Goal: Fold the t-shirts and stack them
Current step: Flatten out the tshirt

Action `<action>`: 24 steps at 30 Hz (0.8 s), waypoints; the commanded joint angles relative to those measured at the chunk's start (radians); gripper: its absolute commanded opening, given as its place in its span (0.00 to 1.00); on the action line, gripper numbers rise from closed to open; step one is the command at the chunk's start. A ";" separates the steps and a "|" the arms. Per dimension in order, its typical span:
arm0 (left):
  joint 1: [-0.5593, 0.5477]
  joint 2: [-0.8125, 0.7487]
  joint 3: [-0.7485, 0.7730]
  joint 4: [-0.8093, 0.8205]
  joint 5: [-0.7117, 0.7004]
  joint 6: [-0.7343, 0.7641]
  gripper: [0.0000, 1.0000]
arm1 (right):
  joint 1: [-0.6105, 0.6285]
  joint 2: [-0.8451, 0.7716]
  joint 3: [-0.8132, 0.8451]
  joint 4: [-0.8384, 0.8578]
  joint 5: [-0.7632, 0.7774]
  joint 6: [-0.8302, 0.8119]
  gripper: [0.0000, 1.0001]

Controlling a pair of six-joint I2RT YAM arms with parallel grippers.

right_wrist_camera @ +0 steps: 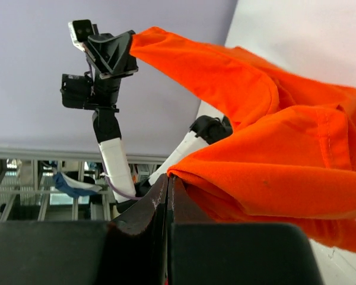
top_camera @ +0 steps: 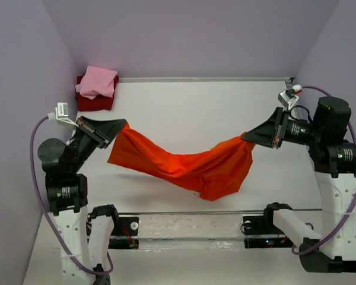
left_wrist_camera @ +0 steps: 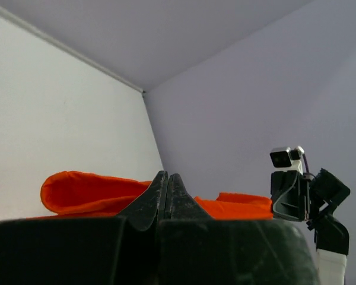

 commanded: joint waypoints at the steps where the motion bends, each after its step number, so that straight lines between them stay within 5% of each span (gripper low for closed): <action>1: -0.003 0.112 0.233 0.105 0.048 0.010 0.00 | 0.005 0.069 0.131 0.088 -0.103 0.086 0.00; 5: -0.003 0.201 0.316 0.084 -0.018 0.085 0.00 | 0.005 0.148 0.130 0.139 -0.081 0.094 0.00; 11: -0.003 0.328 0.117 0.256 -0.142 0.067 0.00 | 0.005 0.325 0.056 0.115 0.175 -0.105 0.00; 13: -0.006 0.470 0.071 0.349 -0.202 0.065 0.00 | 0.005 0.498 0.164 0.099 0.390 -0.188 0.00; 16: -0.006 0.672 0.115 0.436 -0.216 0.085 0.00 | 0.005 0.650 0.344 0.066 0.496 -0.265 0.00; 24: -0.006 0.949 0.458 0.548 -0.176 0.019 0.00 | -0.013 0.911 0.777 0.046 0.427 -0.228 0.00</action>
